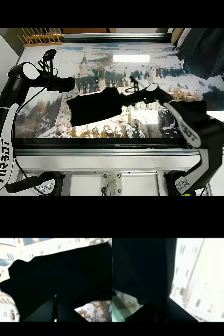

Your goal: Fold the clothes and pants, and hang the long-sleeved shirts on hangers.

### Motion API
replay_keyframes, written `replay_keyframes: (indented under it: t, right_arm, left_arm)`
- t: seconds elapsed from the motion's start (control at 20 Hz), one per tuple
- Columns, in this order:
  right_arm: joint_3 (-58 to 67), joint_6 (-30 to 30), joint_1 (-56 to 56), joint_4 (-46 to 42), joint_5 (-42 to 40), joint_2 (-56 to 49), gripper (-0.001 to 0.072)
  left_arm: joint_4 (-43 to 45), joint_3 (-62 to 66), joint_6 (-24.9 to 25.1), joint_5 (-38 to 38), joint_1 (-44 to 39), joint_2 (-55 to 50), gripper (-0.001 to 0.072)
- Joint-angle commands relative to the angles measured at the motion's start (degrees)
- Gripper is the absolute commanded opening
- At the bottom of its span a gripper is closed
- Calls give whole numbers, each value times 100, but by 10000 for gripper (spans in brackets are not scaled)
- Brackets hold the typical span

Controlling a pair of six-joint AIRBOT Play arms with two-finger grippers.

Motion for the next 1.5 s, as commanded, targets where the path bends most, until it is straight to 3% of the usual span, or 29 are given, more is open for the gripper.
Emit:
replay_keyframes:
  t: [0.0, 0.25, 0.55, 0.9, 1.45]
  right_arm:
    - [7, 756, -935, -1510, 55, 1095, 10]
    - [4, 2181, -2968, -3707, 267, 2643, 10]
    - [0, 2636, -4756, -4006, 920, 3482, 10]
    - [-240, 2815, -4940, -4376, 1871, 4120, 10]
    - [-1652, 3084, -4942, -5897, 3165, 4859, 16]
  left_arm:
    - [0, -2, 0, -55, -2, 2, 8]
    - [-9, -2, 0, -61, -2, 2, 9]
    - [-11, -2, 0, -63, -2, 2, 8]
    - [-9, -2, 37, -129, -4, 2, 9]
    - [-4, -2, 94, -149, -9, 2, 9]
